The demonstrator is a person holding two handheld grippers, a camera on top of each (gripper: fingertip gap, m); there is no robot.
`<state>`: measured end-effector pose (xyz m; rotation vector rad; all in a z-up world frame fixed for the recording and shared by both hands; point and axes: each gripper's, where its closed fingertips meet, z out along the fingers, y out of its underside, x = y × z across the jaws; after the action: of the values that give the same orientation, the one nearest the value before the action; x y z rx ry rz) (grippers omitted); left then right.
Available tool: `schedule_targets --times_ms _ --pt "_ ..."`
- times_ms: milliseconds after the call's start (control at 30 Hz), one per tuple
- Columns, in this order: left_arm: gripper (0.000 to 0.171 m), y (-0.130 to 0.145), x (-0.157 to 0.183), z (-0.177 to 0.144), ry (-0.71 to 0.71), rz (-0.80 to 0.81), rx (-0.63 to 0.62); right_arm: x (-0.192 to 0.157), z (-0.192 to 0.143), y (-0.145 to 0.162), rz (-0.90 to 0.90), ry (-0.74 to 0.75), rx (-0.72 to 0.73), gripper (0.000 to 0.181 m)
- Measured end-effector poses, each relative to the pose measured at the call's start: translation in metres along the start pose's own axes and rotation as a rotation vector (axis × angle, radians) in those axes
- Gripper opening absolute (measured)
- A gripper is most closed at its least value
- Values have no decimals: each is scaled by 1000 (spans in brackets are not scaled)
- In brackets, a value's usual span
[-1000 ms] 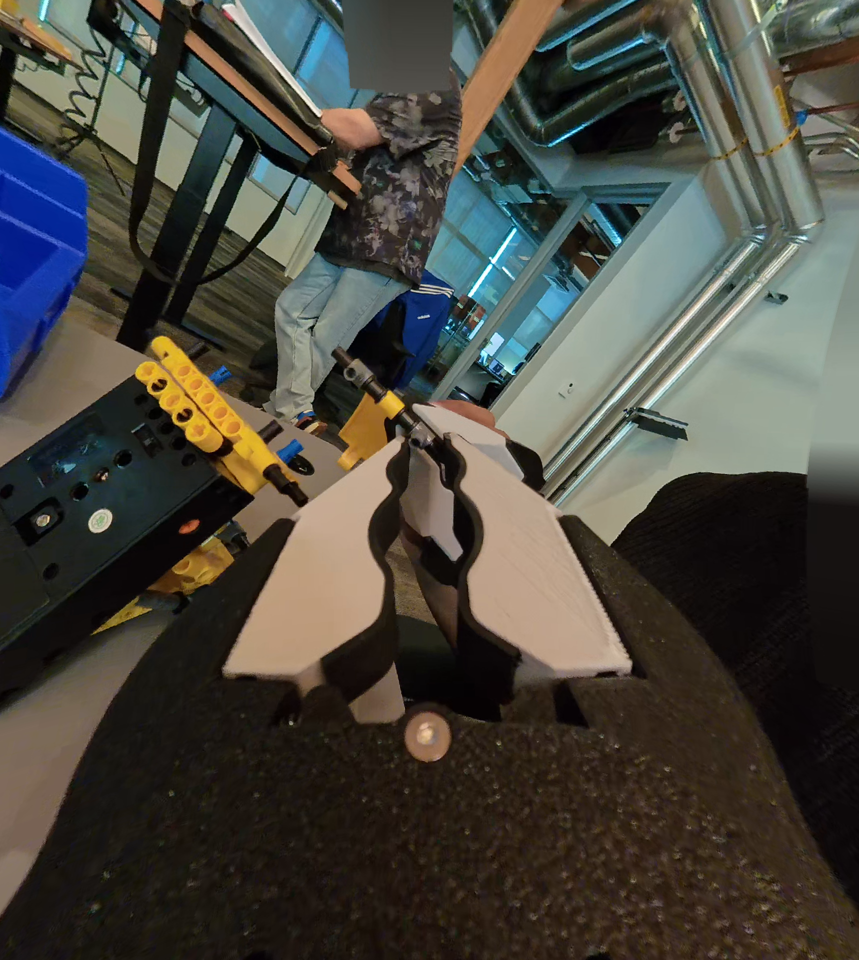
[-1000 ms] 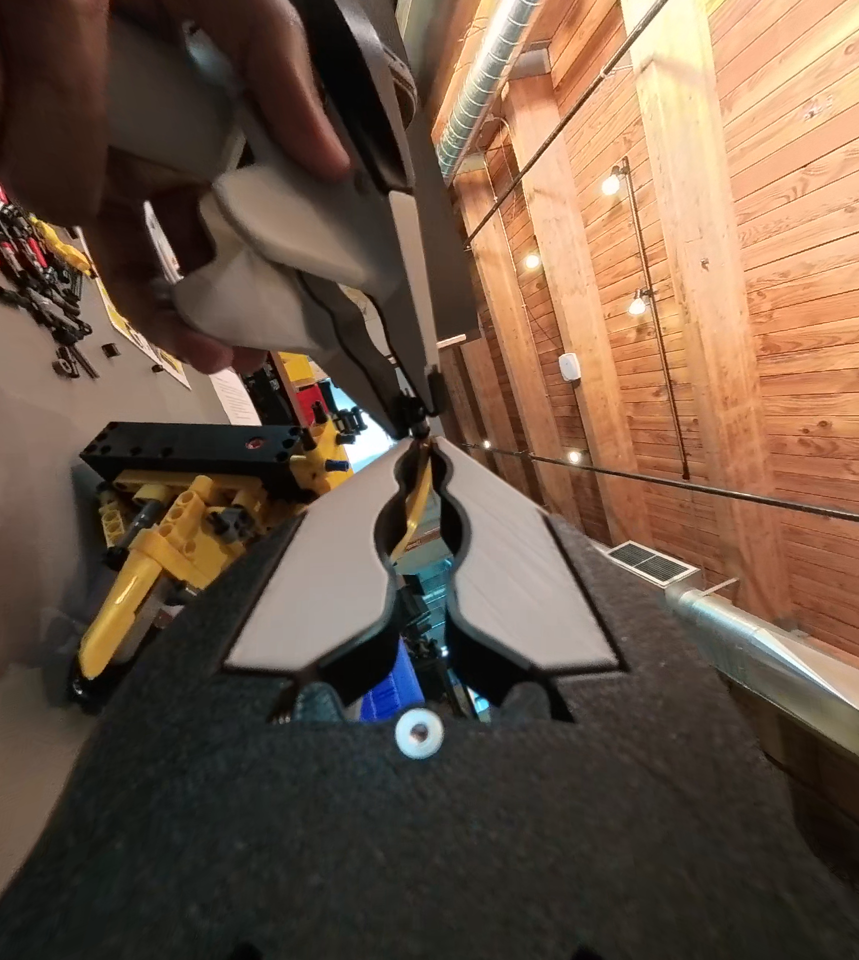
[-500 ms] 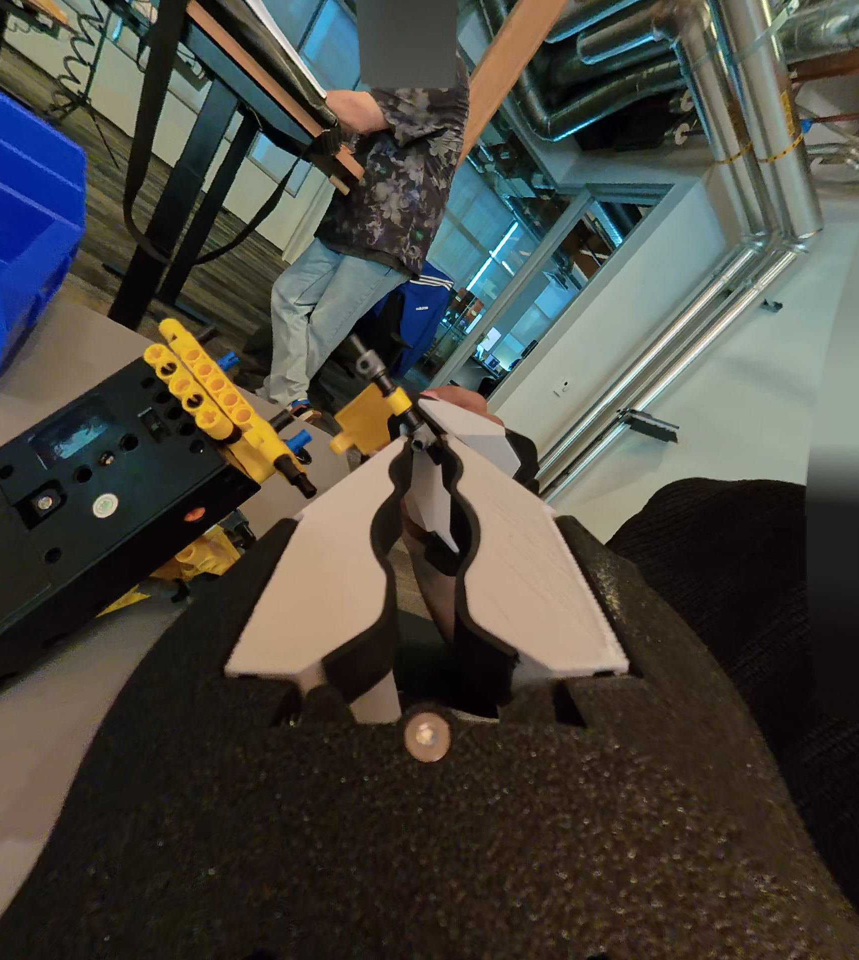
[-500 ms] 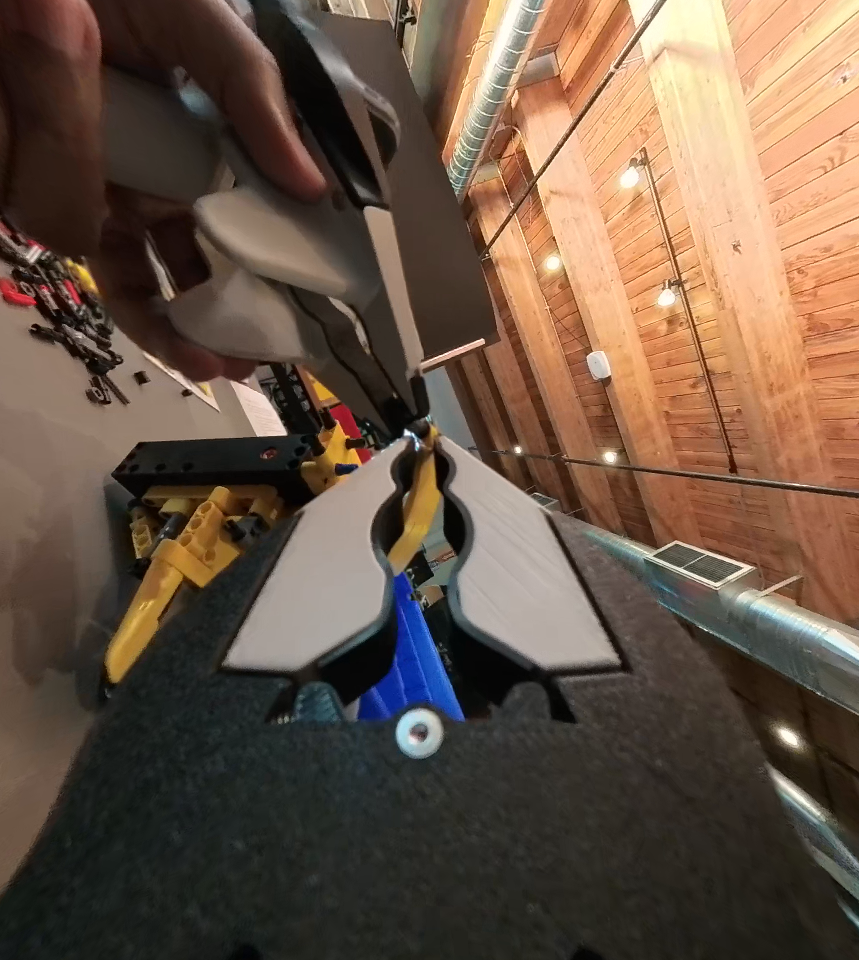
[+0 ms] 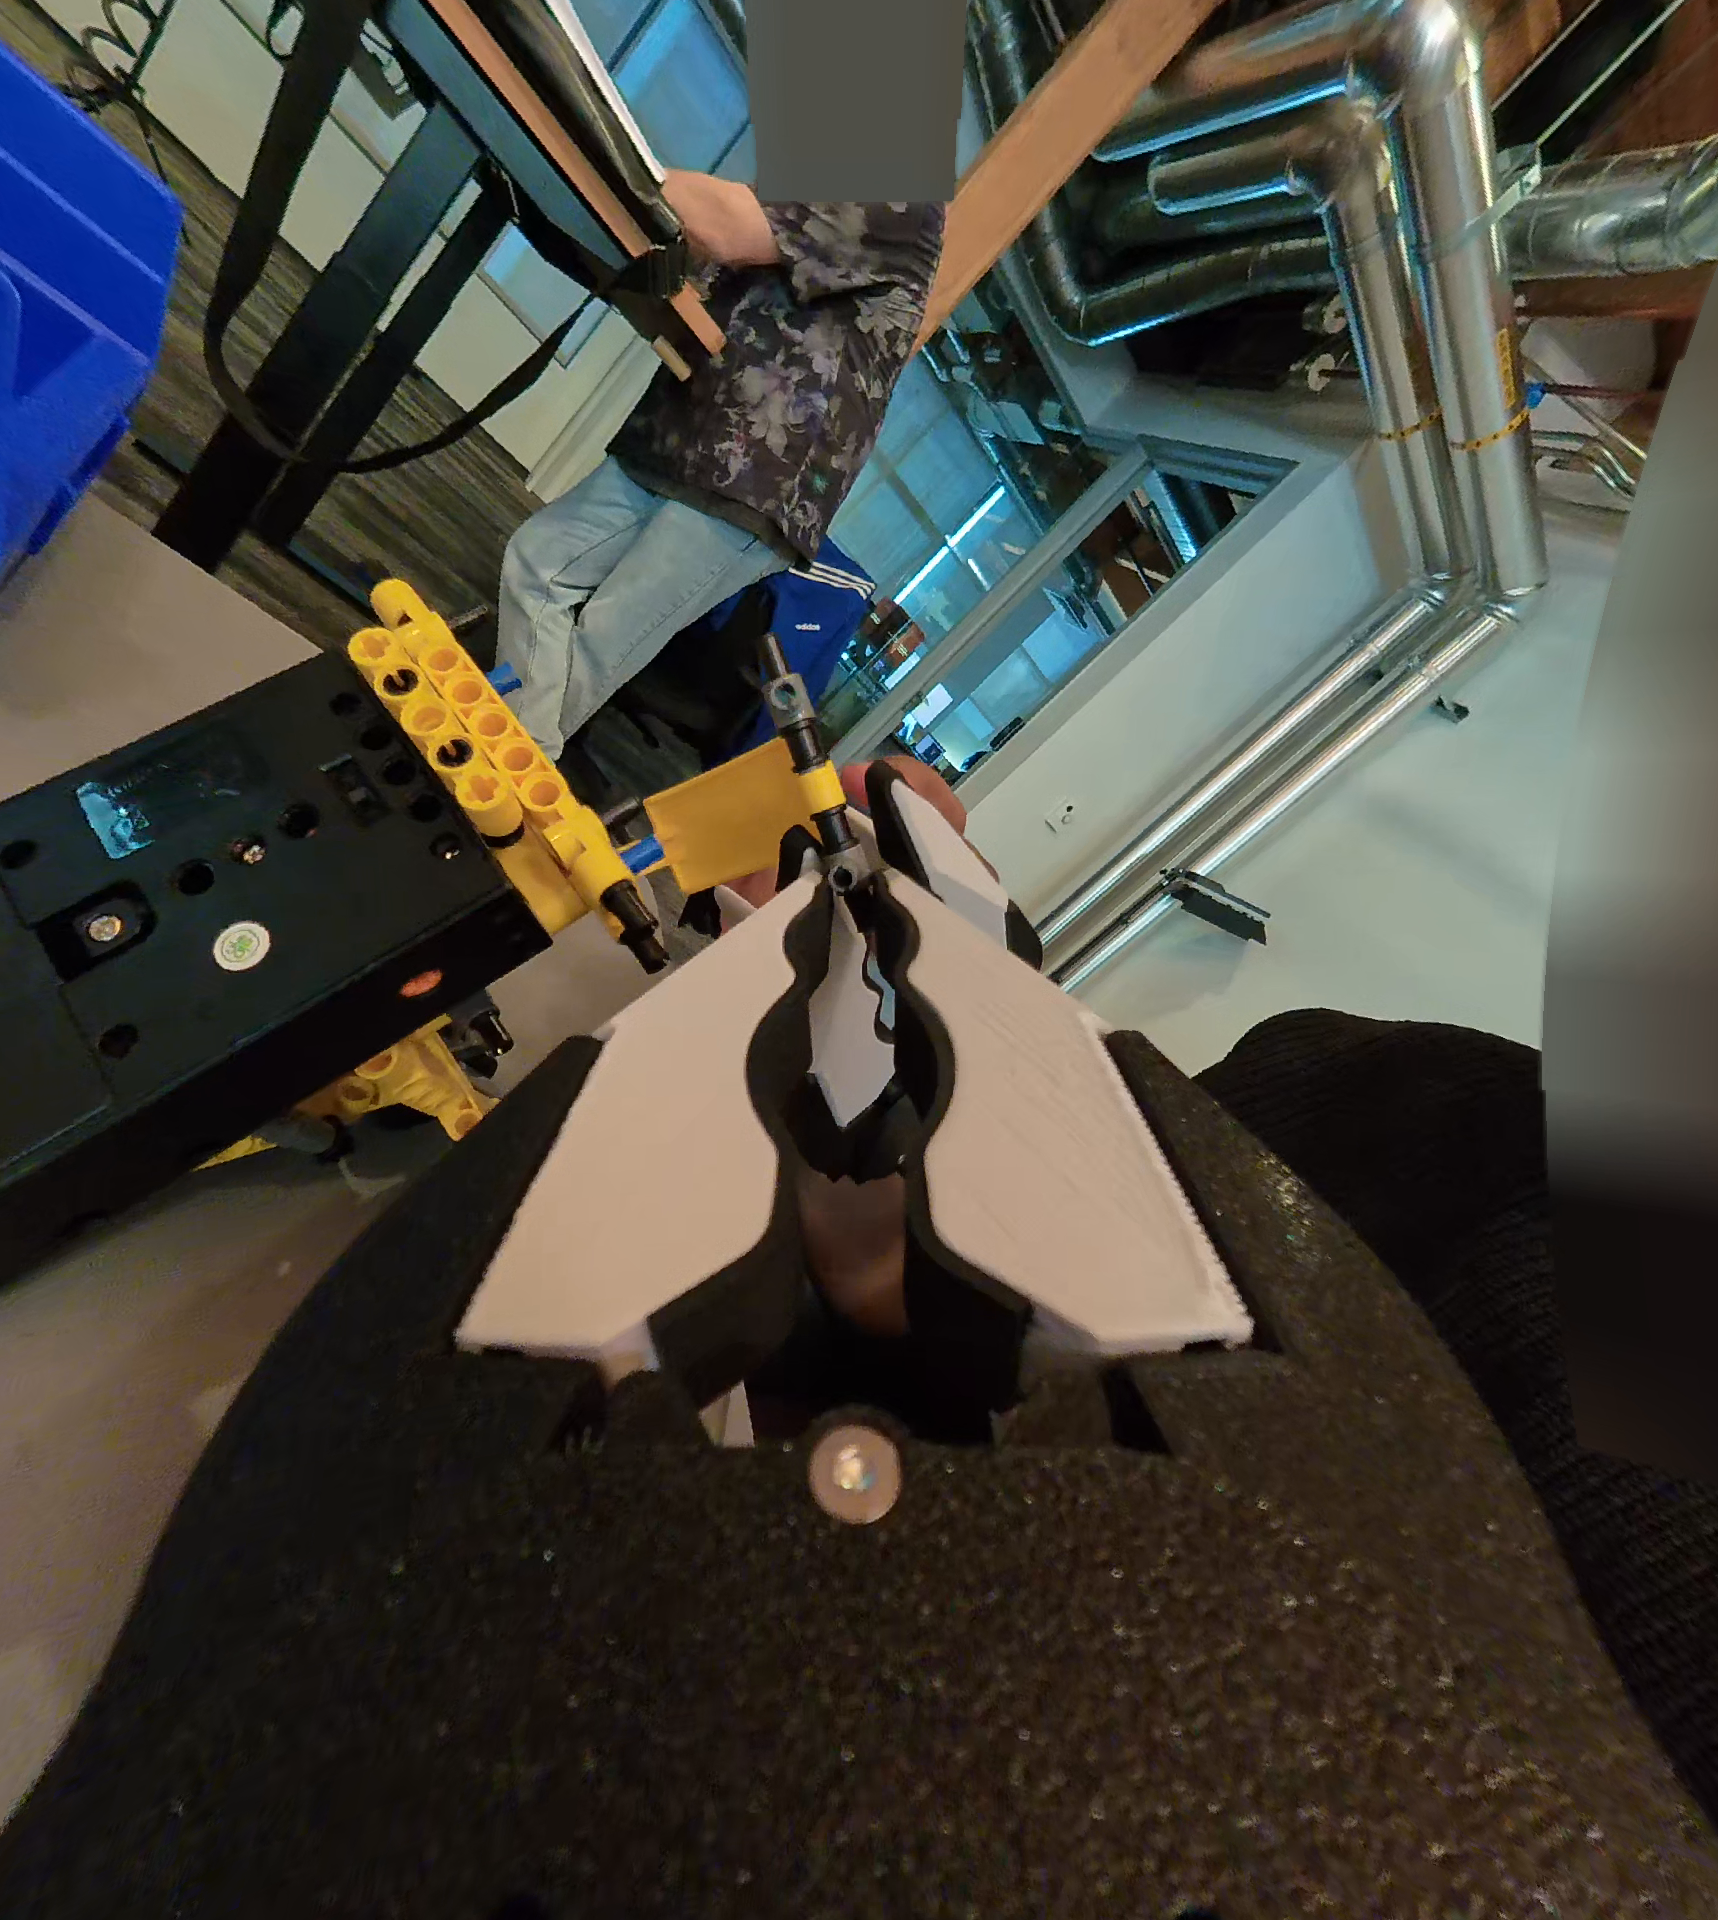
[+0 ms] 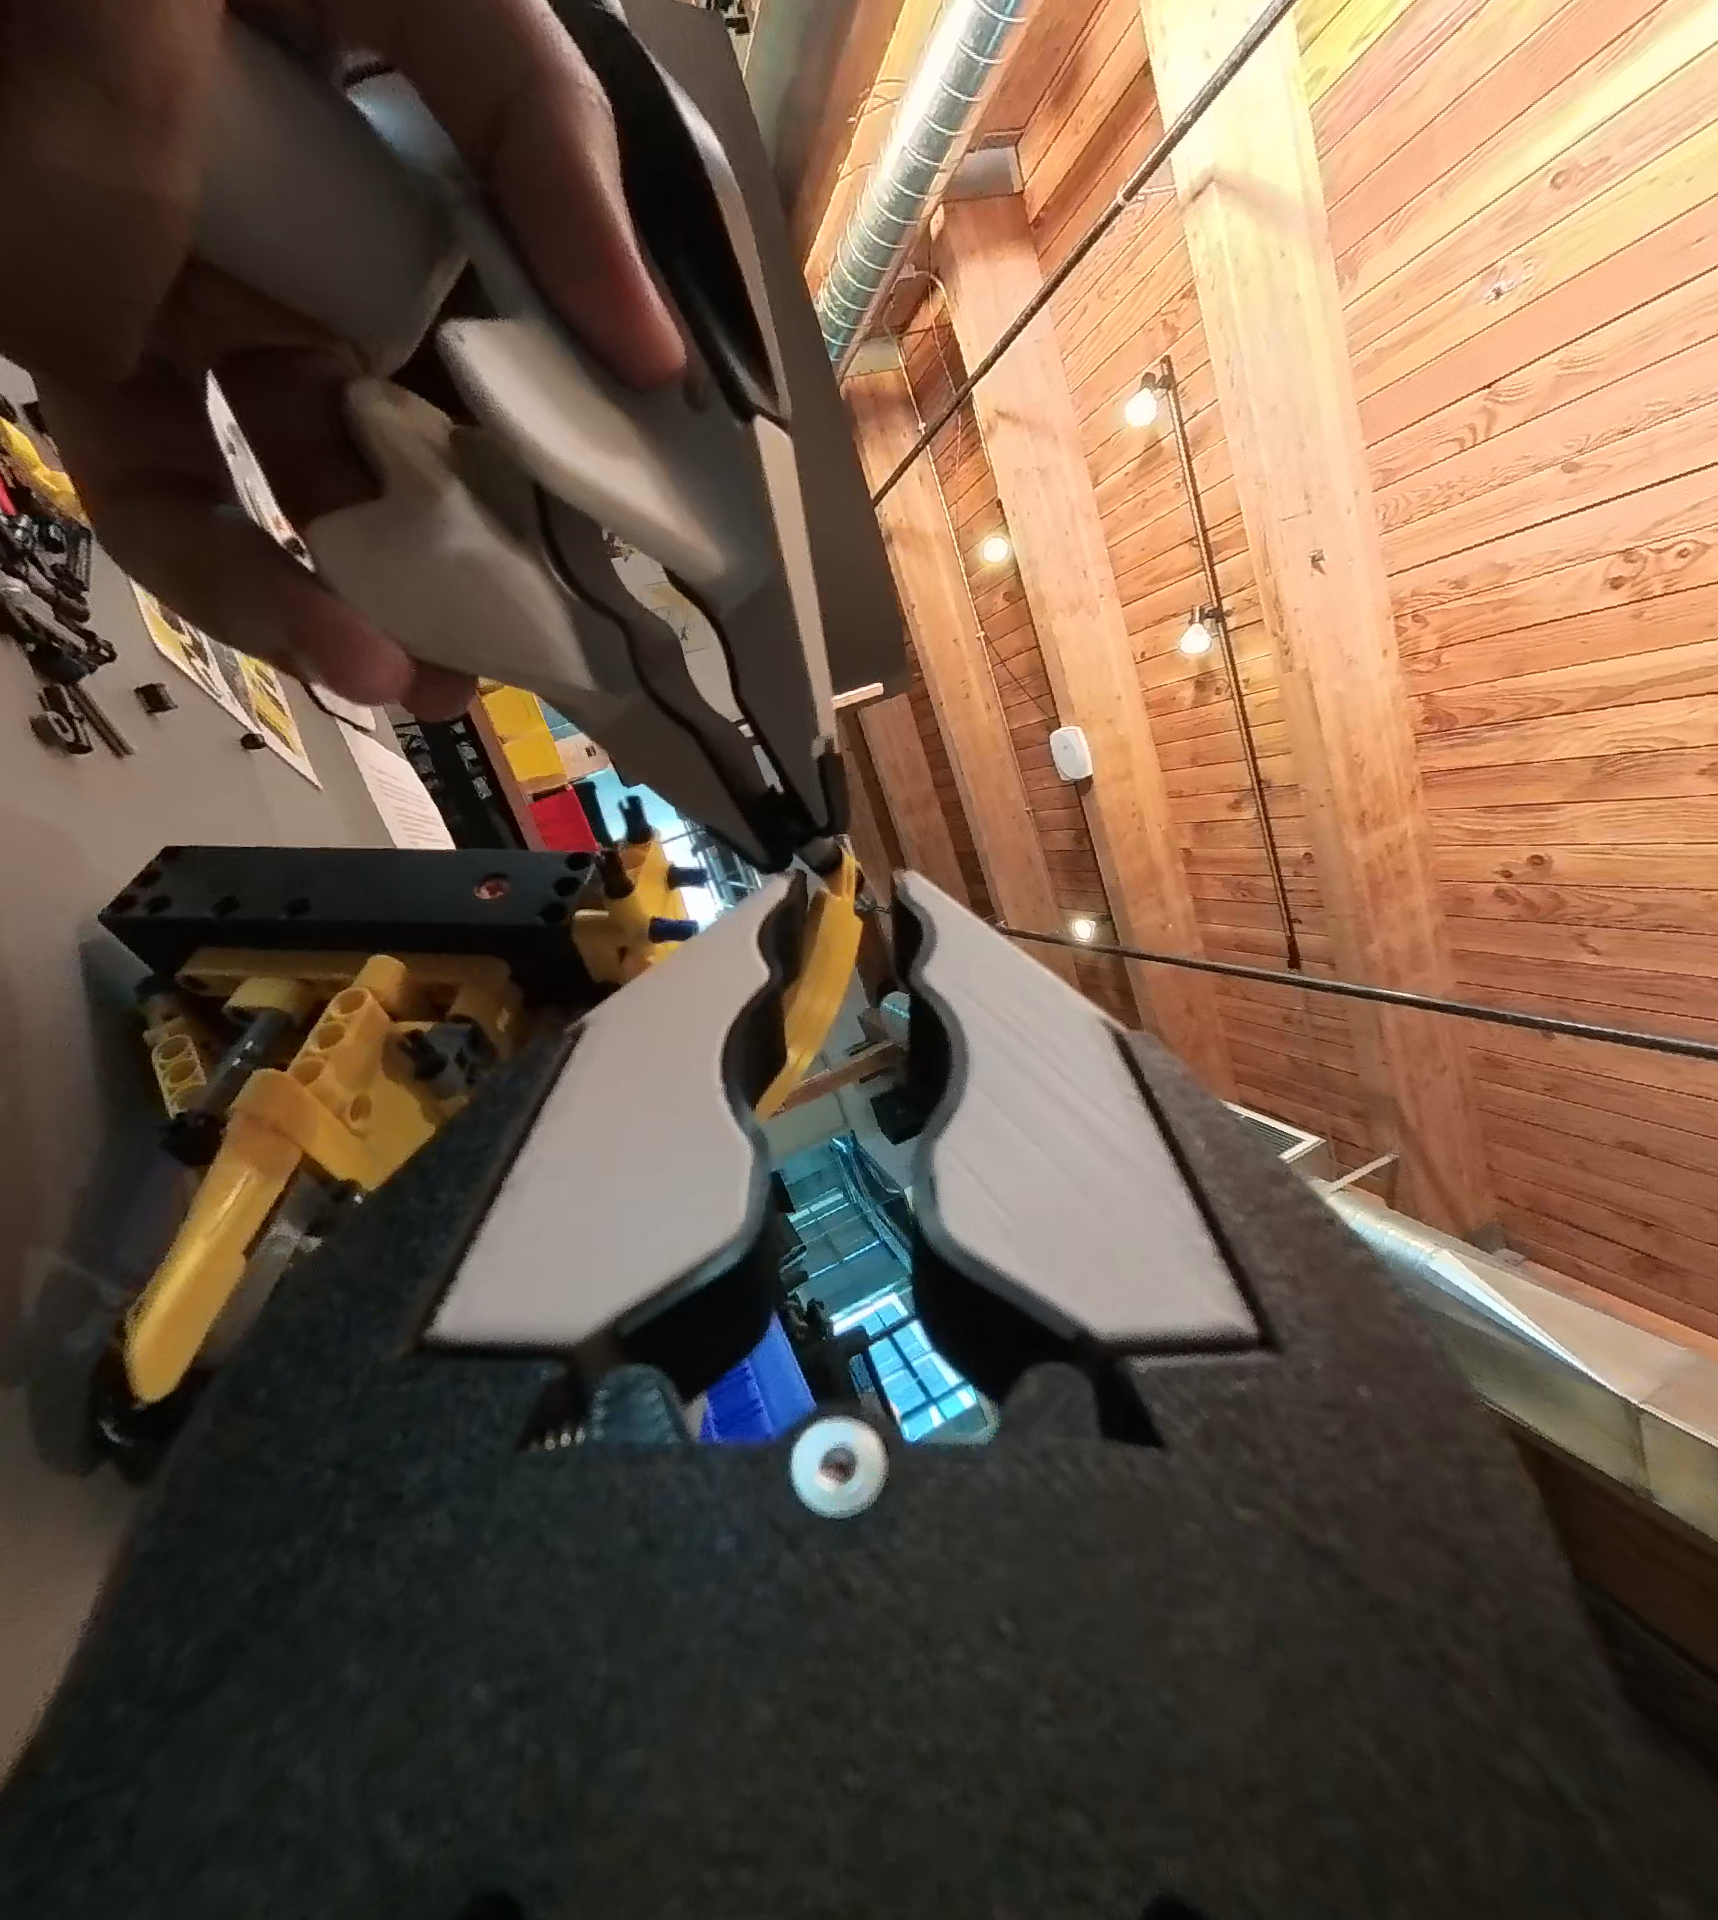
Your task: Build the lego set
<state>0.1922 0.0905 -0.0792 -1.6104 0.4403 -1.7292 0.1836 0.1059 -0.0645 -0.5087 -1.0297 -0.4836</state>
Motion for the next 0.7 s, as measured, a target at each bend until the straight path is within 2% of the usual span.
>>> schedule_targets --times_ms 67,100,233,367,467,700 --pt "7 -2 1 -1 7 -5 13 -4 0 -1 -4 -21 3 21" --pt "7 -5 3 -1 23 -13 27 -10 -1 -2 -7 -59 9 36" --pt "7 -4 2 -2 4 6 14 -9 1 -4 5 -42 6 36" --pt "6 5 8 2 32 1 -32 -5 1 -3 -16 -22 -4 34" --pt "6 15 12 6 53 1 -92 0 -3 -6 -49 15 22 20" --pt "6 10 19 4 133 -108 -51 4 -5 -9 -93 37 38 13"
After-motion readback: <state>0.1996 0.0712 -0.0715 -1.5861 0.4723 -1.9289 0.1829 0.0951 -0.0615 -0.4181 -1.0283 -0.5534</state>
